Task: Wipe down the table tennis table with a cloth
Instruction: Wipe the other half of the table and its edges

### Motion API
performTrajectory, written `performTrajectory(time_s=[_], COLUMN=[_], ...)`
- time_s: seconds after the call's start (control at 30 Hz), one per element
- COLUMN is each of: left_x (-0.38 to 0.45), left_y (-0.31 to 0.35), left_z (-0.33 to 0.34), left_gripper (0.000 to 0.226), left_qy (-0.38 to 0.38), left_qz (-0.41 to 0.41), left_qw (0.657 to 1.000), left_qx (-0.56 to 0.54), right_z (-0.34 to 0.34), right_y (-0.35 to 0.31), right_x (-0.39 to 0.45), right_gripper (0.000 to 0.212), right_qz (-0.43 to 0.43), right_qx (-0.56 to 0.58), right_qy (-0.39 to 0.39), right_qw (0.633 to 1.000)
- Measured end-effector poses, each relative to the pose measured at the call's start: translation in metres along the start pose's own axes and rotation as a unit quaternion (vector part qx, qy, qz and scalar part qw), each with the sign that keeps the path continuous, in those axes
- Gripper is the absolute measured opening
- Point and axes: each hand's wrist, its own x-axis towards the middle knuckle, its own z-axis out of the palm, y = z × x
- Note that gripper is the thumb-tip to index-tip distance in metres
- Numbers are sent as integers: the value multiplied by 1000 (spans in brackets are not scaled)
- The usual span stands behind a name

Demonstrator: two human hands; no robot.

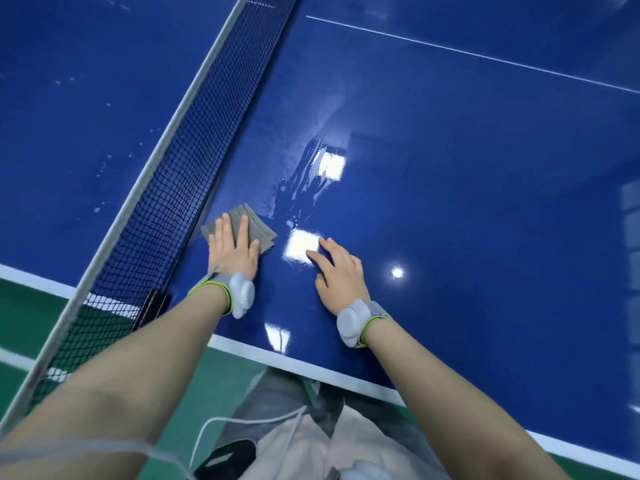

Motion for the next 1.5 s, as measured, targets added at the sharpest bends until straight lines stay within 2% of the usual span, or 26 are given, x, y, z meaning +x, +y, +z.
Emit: performTrajectory(time_s=[0.1, 0.23, 0.37, 0.57, 0.7, 0.9, 1.0, 1.07, 1.2, 1.33, 1.4, 1.5], left_x=[-3, -16, -13, 24, 35, 29, 36, 48, 82, 89, 82, 68], left_y=[26, 52, 31, -12, -1, 34, 45, 41, 12, 16, 32, 62], left_z=[5, 14, 13, -17, -19, -7, -8, -14, -36, -41, -36, -23], left_gripper=[59, 58, 58, 62, 63, 62, 60, 60, 65, 63, 63, 61], left_qy=[-12, -46, -31, -26, -33, -73, -96, -88, -59, -55, -57, -70], left_qz=[-4, 106, 168, 87, 63, 212, 261, 257, 163, 117, 143, 243], left_qw=[1000, 993, 984, 996, 997, 973, 960, 962, 984, 991, 986, 964], left_qx=[6, 8, 41, 23, 30, 63, 44, 30, 27, 40, 57, 82], right_z=[4, 10, 11, 13, 19, 27, 25, 23, 22, 21, 21, 16], right_y=[-2, -9, -14, -24, -30, -34, -28, -25, -26, -29, -29, -29], right_x=[1, 1, 4, 20, 31, 38, 39, 40, 43, 43, 44, 46], right_gripper=[50, 49, 47, 45, 45, 46, 47, 47, 46, 49, 49, 48], right_qz=[16, 27, 42, 92, 126, 153, 146, 142, 148, 157, 160, 154], right_qx=[0, -7, -6, -44, -62, -64, -65, -75, -59, -34, -31, -23], right_qy=[25, 63, 88, 112, 103, 115, 121, 119, 110, 92, 93, 91], right_qw=[1000, 998, 995, 988, 985, 980, 980, 980, 981, 983, 982, 984])
